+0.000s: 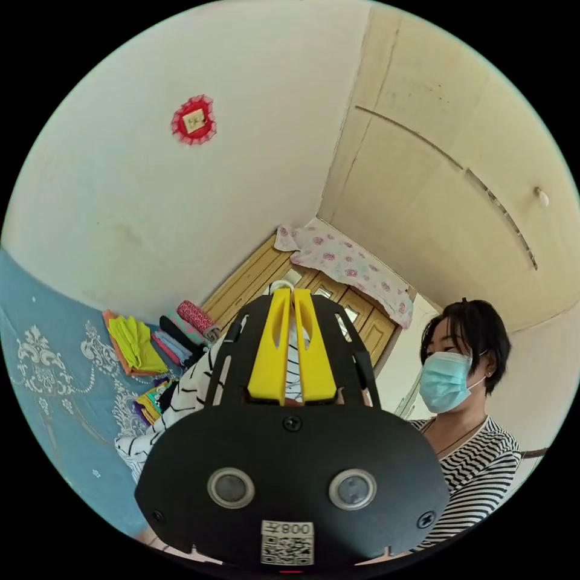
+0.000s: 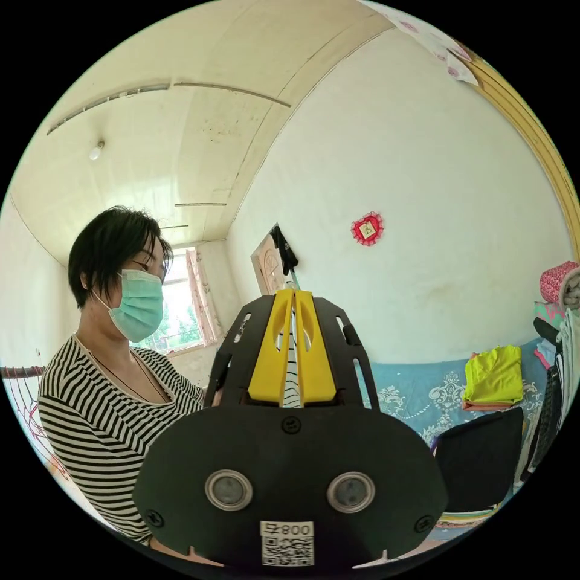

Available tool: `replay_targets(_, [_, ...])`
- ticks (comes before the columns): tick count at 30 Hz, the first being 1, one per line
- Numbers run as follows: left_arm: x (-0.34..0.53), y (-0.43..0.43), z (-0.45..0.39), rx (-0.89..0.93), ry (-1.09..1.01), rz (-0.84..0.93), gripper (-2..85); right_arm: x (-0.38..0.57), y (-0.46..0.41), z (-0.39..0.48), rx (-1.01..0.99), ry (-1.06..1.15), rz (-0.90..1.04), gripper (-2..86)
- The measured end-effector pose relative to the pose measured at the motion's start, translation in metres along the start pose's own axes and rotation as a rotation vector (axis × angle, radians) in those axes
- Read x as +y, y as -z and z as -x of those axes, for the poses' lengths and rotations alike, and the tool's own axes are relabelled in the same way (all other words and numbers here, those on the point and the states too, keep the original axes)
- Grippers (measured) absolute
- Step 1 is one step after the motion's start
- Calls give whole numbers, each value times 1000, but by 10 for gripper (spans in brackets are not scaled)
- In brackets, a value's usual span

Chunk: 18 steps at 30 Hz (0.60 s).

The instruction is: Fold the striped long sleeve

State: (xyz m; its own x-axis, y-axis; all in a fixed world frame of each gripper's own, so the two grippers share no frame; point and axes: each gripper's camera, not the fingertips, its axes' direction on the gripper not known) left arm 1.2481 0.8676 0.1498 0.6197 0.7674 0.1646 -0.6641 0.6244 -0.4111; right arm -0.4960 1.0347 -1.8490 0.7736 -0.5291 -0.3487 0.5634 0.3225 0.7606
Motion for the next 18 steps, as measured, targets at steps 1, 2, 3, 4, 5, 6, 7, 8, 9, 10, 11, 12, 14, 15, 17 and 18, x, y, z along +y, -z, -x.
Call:
replay_targets(1, [-1, 21, -25, -20, -61, -3, 8, -4, -5, 5, -6, 13, -2, 2])
replay_targets(2, [-1, 32, -38, -30, -90, -6, 8, -11, -15, 15, -15, 35, -7, 2])
replay_targets(3, [-1, 53, -64, -44, -151, -7, 8, -18, -25, 24, -27, 57, -15, 2])
replay_targets(4, [0, 73, -89, -59, -212, -10, 8, -21, -29, 29, -36, 68, -20, 2])
replay_targets(5, [1, 83, -101, -67, -240, -11, 8, -27, -37, 39, -50, 88, -31, 2])
replay_targets(6, [3, 102, -125, -80, -294, -14, 8, -32, -45, 49, -62, 107, -40, 2])
replay_targets(7, [7, 120, -148, -97, -347, -20, 8, -34, -49, 54, -67, 117, -43, 2])
replay_targets(8, [9, 129, -159, -108, -372, -23, 8, -38, -57, 64, -78, 135, -50, 2])
replay_targets(9, [14, 146, -179, -132, -420, -30, 8, -42, -66, 73, -90, 152, -53, 2])
replay_targets(10, [18, 162, -198, -163, -465, -36, 7, -44, -71, 77, -95, 161, -52, 2])
replay_targets(11, [21, 171, -207, -180, -484, -40, 7, -47, -81, 85, -103, 177, -47, 2])
replay_targets(12, [26, 186, -222, -207, -513, -48, 7, -50, -92, 91, -107, 190, -41, 2])
replay_targets(14, [32, 207, -239, -227, -546, -64, 7, -54, -109, 97, -122, 201, -32, 2])
replay_targets(15, [37, 220, -248, -241, -567, -76, 7, -56, -120, 99, -134, 206, -31, 2])
replay_targets(17, [43, 238, -260, -269, -604, -88, 7, -58, -138, 102, -146, 214, -27, 2])
replay_targets(18, [46, 248, -266, -288, -625, -93, 7, -59, -151, 103, -153, 219, -27, 2])
